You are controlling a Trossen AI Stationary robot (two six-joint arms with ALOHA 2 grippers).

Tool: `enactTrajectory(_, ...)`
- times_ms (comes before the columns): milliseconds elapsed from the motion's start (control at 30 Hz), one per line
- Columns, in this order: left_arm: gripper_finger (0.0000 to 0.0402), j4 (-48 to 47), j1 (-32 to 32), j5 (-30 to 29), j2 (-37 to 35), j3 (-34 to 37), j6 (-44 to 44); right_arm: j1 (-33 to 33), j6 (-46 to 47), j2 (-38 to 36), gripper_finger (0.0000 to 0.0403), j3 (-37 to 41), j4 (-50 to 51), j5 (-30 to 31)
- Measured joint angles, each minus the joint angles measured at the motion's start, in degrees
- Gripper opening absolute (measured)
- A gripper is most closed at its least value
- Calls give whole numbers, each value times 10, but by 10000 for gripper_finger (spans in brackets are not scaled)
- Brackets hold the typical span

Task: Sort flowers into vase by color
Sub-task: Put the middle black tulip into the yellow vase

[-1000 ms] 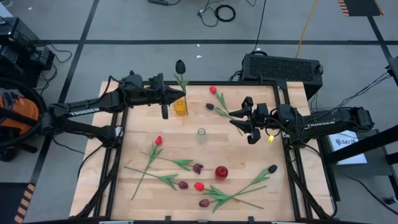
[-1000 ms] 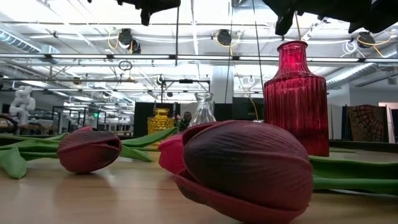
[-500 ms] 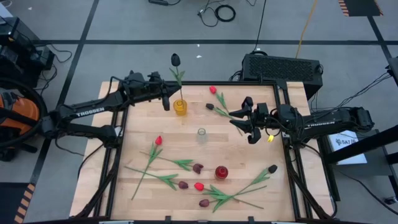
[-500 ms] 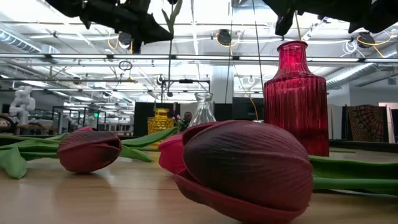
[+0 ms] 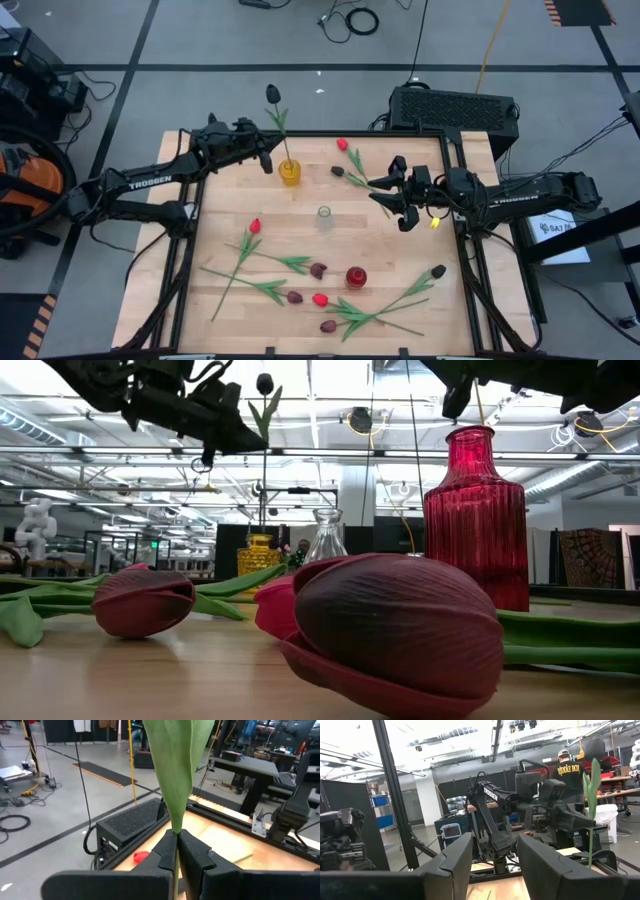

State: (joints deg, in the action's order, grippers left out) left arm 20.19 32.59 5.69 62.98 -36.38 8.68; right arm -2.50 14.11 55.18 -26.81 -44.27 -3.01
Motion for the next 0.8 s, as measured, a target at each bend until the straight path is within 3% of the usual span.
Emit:
enactTrajectory(333, 15, 9, 35, -15, 0, 2, -4, 0, -2, 0, 148, 0, 0, 0)
enactTrajectory(800, 15, 3, 13, -15, 62, 2, 1, 0, -3, 0, 148, 0, 5, 0)
